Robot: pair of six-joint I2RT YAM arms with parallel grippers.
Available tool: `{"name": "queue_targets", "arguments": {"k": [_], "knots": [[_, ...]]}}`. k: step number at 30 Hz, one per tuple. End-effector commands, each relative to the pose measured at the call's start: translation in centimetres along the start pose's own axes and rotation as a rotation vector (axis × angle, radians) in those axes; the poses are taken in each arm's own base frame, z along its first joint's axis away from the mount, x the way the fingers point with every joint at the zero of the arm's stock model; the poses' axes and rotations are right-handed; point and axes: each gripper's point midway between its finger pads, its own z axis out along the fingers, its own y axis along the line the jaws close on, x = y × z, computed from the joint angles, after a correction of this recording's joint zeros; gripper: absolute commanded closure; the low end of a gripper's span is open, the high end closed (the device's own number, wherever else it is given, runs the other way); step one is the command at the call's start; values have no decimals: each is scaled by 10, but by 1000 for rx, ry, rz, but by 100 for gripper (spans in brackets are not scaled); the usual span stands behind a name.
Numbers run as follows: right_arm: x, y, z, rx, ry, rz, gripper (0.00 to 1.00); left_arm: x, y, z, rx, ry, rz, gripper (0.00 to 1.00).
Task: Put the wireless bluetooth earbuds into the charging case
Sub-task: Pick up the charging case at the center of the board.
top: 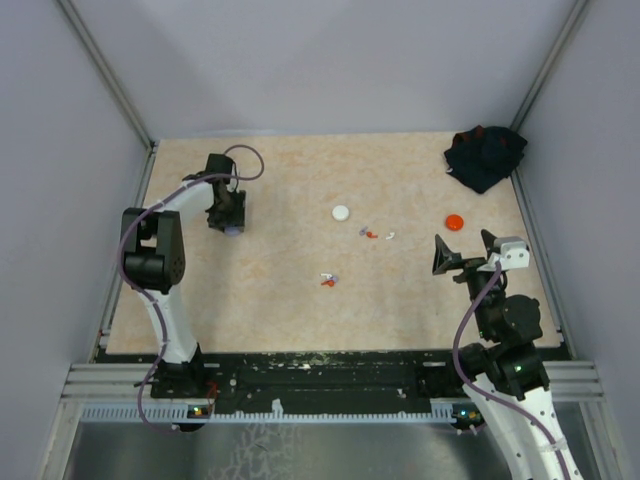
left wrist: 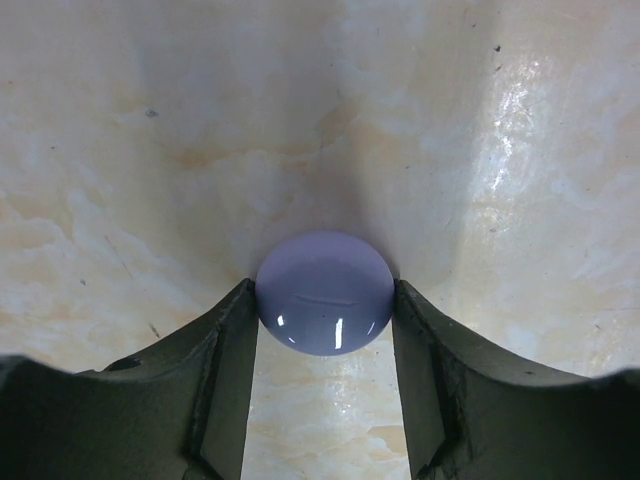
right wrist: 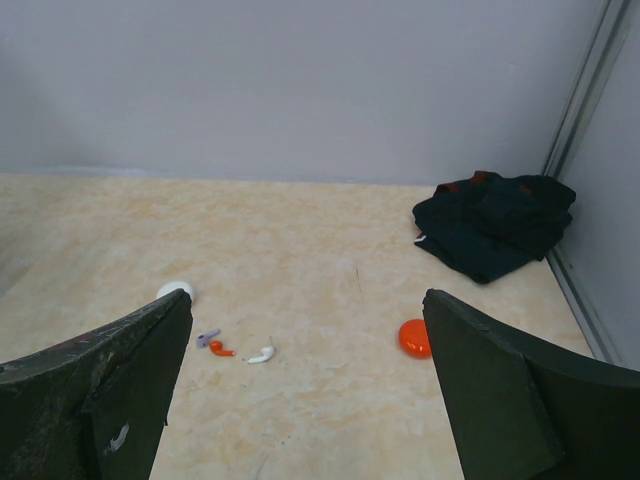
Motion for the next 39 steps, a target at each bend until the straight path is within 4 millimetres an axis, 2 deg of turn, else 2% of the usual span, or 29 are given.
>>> {"name": "queue_targets", "arguments": {"k": [1,7,11,18,25,28,34,39], "knots": [[-15,4,1,-20,-56,10,2,2,-7,-3,51,25,1,53],[-19,19,4,-99,-49,25,2,-3,-26,-26,95,-39,19,54],[-24,41,9,-211,-20,47,2,-5,-51,-49,113,-103,58,54],[-25,63,23,-302,71,88,2,-15,-119,-100,205,-293,121,54],[-23,80,33,-365,168,137,2,-22,-161,-150,295,-503,216,56],[-12,79,41,-320,214,210,2,-20,-180,-174,346,-618,273,56],[-14,99,52,-389,244,295,2,-4,-214,-229,446,-905,426,56],[3,111,63,-404,412,337,2,15,-233,-260,502,-1089,579,53]]}}
